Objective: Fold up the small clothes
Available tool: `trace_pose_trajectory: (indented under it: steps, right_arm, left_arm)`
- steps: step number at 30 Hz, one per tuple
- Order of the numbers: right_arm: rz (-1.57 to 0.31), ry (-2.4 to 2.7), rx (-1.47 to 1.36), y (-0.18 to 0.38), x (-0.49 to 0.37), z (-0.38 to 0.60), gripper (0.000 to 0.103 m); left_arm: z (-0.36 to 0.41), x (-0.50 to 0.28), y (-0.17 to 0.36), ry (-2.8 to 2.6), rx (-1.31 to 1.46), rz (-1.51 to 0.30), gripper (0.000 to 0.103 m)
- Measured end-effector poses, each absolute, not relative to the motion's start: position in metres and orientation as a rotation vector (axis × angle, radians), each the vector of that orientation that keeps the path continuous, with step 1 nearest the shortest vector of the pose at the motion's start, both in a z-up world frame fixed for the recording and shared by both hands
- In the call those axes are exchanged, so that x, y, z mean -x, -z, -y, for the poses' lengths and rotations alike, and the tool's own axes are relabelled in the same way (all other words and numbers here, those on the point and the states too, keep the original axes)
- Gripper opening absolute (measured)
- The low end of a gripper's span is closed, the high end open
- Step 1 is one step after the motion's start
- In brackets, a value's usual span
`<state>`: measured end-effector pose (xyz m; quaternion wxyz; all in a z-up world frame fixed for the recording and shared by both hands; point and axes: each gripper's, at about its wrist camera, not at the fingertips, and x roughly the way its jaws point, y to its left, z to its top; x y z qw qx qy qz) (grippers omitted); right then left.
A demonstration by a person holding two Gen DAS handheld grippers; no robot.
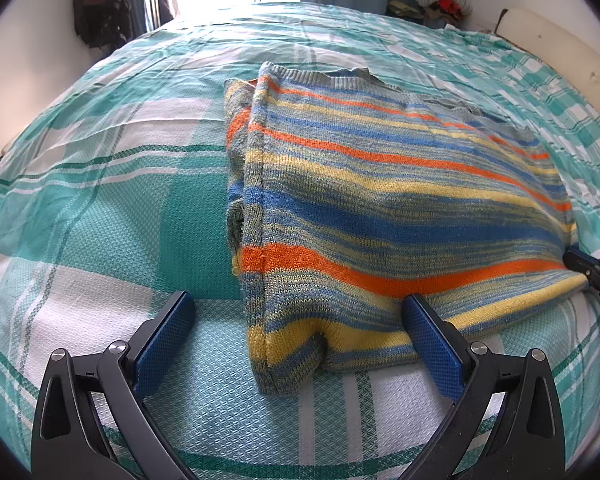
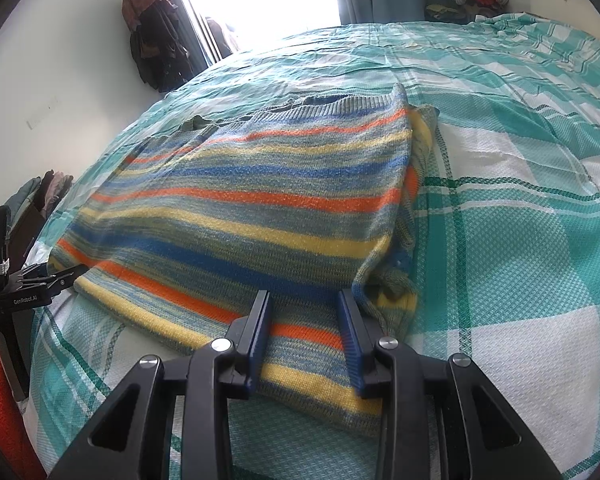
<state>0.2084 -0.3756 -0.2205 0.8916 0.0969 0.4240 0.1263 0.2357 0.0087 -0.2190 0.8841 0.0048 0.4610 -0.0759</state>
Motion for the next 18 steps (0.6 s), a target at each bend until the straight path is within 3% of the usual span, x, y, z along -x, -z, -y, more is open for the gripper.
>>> trace_pose_trajectory:
  steps: [18]
  right_arm:
    - [-0.879,-0.264,-0.205,0.2202,-0.2088,0.3759,0.034]
  left_arm:
    - [-0.0086,-0.2357,0.2190,0.158,-0.009,-0.959,0.103]
